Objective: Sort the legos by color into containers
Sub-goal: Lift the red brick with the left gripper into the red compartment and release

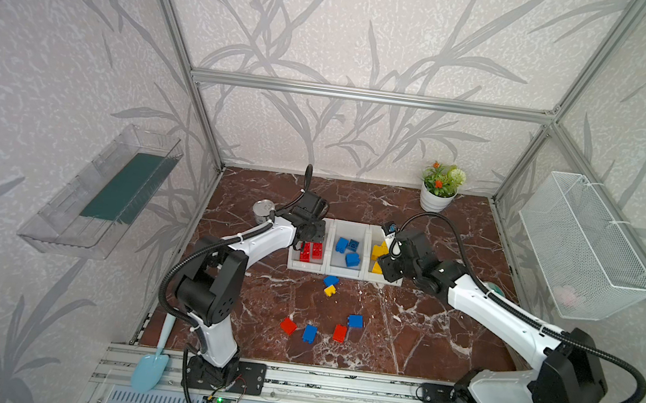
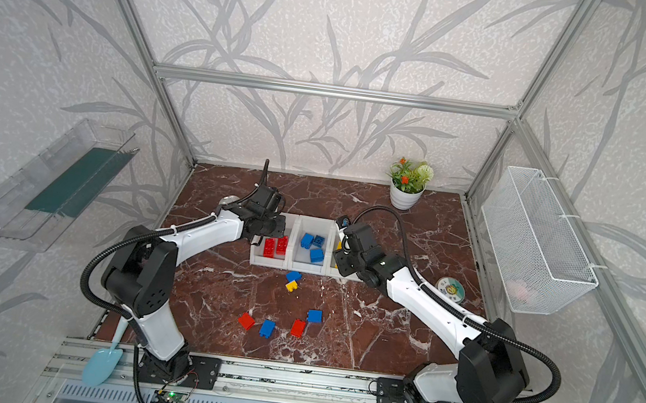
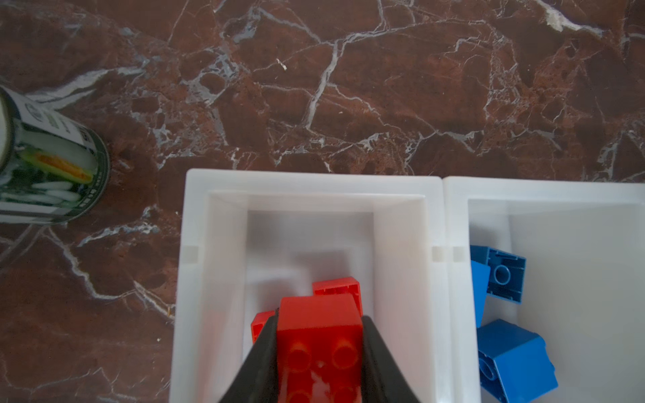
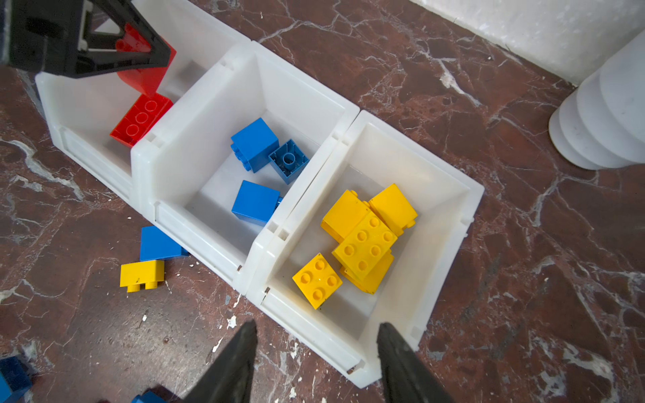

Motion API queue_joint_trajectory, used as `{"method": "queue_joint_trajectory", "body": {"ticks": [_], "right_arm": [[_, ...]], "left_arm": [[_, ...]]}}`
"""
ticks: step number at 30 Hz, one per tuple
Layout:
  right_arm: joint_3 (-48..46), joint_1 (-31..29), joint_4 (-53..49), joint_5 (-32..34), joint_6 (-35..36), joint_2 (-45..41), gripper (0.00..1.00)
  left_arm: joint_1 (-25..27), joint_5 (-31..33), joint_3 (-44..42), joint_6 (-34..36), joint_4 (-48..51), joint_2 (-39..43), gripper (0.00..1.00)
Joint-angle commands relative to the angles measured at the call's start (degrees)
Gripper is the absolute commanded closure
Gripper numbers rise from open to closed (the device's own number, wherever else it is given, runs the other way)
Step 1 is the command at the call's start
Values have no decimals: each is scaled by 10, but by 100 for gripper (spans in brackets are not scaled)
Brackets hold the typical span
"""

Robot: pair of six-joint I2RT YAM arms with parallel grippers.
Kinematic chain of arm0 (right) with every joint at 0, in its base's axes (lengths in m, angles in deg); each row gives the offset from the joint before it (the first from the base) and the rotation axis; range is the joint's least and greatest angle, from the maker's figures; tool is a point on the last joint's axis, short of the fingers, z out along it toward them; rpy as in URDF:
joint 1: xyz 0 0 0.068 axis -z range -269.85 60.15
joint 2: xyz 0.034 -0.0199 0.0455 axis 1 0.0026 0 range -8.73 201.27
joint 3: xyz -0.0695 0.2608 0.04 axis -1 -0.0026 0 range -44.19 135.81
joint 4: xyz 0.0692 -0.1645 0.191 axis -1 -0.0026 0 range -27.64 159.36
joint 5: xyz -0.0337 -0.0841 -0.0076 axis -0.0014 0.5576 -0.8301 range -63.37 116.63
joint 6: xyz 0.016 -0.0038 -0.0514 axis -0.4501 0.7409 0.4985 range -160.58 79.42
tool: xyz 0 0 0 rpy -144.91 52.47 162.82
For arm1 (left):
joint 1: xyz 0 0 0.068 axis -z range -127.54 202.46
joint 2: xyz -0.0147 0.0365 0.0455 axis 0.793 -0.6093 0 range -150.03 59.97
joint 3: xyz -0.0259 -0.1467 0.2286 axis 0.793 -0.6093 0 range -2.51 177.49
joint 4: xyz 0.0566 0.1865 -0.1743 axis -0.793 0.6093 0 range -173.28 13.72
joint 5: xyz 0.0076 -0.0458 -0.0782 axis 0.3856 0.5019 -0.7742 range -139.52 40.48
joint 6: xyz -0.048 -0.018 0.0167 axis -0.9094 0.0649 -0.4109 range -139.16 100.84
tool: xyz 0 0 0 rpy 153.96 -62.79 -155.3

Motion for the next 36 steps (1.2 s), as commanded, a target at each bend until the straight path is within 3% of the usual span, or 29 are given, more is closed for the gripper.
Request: {"method": "queue_joint_trajectory", "body": {"ticks": [1, 8, 21, 27, 36], "right_arm": [[-5, 4, -17, 12, -11, -19, 43], [-12, 4, -22, 21, -11, -35, 42], [-26, 4, -20, 2, -11, -47, 42], [-46, 0, -18, -81, 32, -42, 42], [-53, -112, -70, -127, 108, 13, 42]], "left_arm": [[-5, 15, 18, 17, -1, -11, 71], [-9, 30, 20, 19, 1, -14, 50], [-11, 41, -3, 8, 14, 25, 47], [-13, 51, -26, -1, 13, 58, 47], [-18, 59, -75, -21, -24, 114, 46]]}}
